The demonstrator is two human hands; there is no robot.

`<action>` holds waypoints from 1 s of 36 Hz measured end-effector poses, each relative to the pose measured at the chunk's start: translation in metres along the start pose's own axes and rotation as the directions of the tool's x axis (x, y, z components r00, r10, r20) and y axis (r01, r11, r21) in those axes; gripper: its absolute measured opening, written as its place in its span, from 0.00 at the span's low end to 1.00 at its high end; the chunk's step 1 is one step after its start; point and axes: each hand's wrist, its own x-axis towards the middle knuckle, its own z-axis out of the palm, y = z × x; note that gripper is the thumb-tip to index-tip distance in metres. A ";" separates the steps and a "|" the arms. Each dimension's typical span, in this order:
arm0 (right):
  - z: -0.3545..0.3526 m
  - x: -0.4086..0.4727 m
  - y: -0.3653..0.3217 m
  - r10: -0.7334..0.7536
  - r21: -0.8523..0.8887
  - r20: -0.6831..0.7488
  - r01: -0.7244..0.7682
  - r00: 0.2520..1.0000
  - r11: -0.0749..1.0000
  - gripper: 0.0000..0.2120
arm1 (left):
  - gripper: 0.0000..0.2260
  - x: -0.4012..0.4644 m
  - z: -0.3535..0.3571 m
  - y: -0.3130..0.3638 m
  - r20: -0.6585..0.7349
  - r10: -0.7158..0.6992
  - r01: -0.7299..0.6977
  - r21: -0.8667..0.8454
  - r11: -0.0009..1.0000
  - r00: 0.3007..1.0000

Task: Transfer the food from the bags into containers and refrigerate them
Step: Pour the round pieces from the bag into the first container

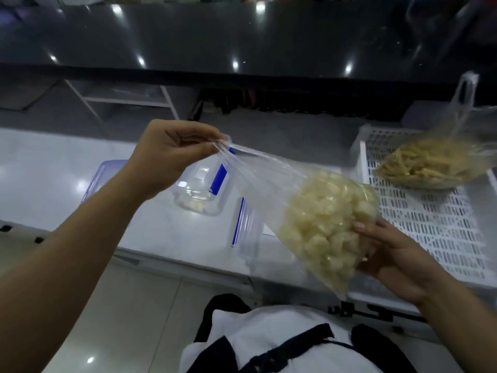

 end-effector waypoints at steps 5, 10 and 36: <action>0.000 0.004 -0.003 -0.024 -0.047 -0.091 0.019 0.996 0.999 0.22 | 0.13 0.010 0.000 -0.022 0.031 -0.016 0.018 -0.068 0.998 0.999; 0.007 0.004 0.007 -0.023 -0.014 -0.208 0.021 0.978 1.000 0.22 | 0.09 0.018 0.002 -0.041 0.072 0.001 0.006 -0.088 0.996 0.997; 0.016 -0.009 0.007 -0.063 -0.083 -0.544 0.021 0.837 0.996 0.19 | 0.12 0.002 0.062 -0.121 0.161 -0.200 0.230 -0.191 0.954 0.966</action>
